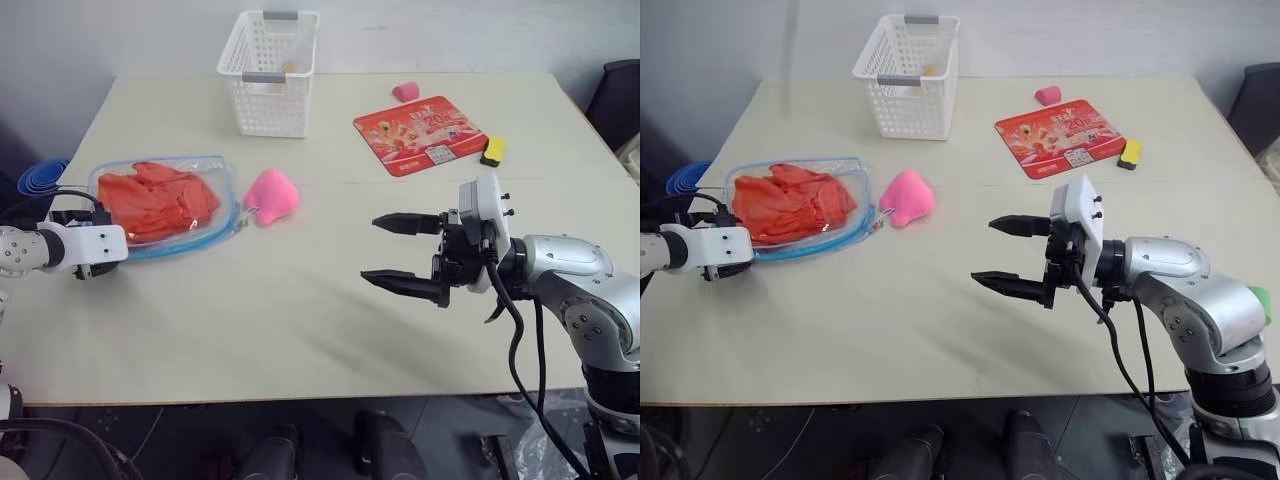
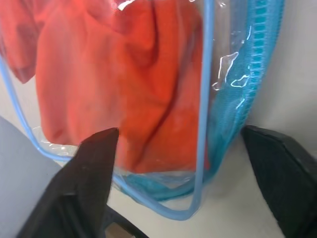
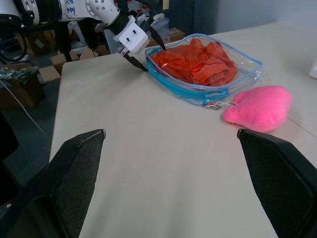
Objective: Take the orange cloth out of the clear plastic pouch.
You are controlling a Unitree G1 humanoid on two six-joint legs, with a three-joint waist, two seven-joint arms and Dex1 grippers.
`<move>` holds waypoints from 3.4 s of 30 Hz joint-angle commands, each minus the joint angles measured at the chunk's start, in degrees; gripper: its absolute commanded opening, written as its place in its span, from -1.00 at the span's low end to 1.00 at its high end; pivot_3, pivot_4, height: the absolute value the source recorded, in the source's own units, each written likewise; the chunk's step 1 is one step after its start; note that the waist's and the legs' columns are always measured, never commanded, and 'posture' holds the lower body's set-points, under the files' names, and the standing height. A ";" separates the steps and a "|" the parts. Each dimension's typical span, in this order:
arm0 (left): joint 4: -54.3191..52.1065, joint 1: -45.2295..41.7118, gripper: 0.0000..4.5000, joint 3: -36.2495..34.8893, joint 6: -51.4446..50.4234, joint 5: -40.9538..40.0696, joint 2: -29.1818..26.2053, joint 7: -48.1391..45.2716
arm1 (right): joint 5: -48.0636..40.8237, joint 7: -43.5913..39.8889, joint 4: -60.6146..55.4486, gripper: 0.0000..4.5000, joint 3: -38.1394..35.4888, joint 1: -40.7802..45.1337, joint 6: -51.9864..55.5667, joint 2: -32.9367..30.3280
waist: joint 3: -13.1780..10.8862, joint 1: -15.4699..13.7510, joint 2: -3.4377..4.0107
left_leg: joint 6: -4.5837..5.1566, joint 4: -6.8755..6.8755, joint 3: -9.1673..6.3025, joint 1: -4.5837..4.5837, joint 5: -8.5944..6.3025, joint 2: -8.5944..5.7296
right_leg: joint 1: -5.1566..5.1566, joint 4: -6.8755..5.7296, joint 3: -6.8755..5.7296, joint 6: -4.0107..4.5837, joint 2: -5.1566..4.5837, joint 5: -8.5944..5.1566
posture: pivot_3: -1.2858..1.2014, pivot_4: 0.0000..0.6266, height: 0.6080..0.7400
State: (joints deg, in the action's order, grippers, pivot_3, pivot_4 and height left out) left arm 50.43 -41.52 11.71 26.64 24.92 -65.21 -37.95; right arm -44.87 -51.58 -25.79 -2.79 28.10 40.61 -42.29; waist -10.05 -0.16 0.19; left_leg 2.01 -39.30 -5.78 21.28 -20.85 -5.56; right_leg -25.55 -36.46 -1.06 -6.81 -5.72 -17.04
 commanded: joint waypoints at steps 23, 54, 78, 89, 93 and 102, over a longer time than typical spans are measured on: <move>-59.53 24.46 -0.99 -8.85 -22.41 -20.80 5.99 -14.62 | -0.69 -6.37 -0.86 1.00 -10.21 -8.50 -0.87 -9.73 | 0.00 -0.98 0.00 | 0.17 -0.42 -0.03 0.06 -0.10 -0.14 | 0.10 -0.17 0.41 0.01 -0.26 0.00 | 0.03 -0.52 1.00; -83.29 18.10 0.10 6.48 -62.46 -7.58 21.98 -16.30 | 0.77 -9.89 -5.33 1.00 -23.94 -29.48 -4.26 -15.15 | 0.01 -1.56 -0.02 | 0.11 -0.66 0.20 -0.03 -0.09 -0.02 | 0.13 -0.33 0.66 0.00 -0.03 0.00 | 0.03 -0.52 1.00; -73.93 8.72 0.76 -21.79 -79.56 -61.40 15.77 -36.36 | 11.64 18.92 19.93 0.74 -13.92 -9.94 -0.64 7.25 | 0.06 -0.67 0.01 | -0.10 -0.65 0.07 -0.10 -0.09 0.08 | 0.13 -0.41 0.54 0.06 0.07 0.00 | 0.03 -0.52 1.00; -72.64 8.48 0.76 -18.98 -75.03 -62.23 14.67 -32.42 | 10.44 17.35 17.57 -0.98 -14.61 -11.86 -0.52 6.83 | 0.06 0.30 0.02 | -0.15 -0.67 0.08 -0.10 -0.07 0.13 | 0.10 -0.46 0.60 0.06 0.13 -0.01 | 0.03 -0.52 1.00; -72.05 7.70 0.76 -18.78 -75.21 -63.26 14.63 -31.90 | 8.90 16.57 15.46 -0.99 -17.72 -13.17 -0.54 5.57 | 0.06 0.17 0.01 | -0.14 -0.67 0.08 -0.10 -0.07 0.13 | 0.10 -0.45 0.60 0.06 0.13 0.00 | 0.03 -0.52 1.00; -70.14 5.71 0.76 -16.62 -73.64 -63.17 15.13 -31.11 | -6.11 6.03 1.08 -0.99 -29.71 -19.07 1.31 -1.60 | 0.06 0.03 0.01 | -0.14 -0.66 0.08 -0.09 -0.07 0.13 | 0.11 -0.43 0.60 0.06 0.12 0.00 | 0.03 -0.52 1.00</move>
State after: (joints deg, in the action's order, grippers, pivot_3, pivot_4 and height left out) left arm -19.33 -34.36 -4.36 -47.89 -37.32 -49.92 -69.45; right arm -45.90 -42.99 -20.15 -29.12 9.48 41.10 -42.61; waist -10.00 -0.13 0.20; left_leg 1.87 -39.96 -5.69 21.19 -20.92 -5.42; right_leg -25.43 -36.88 -0.46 -6.75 -5.60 -17.04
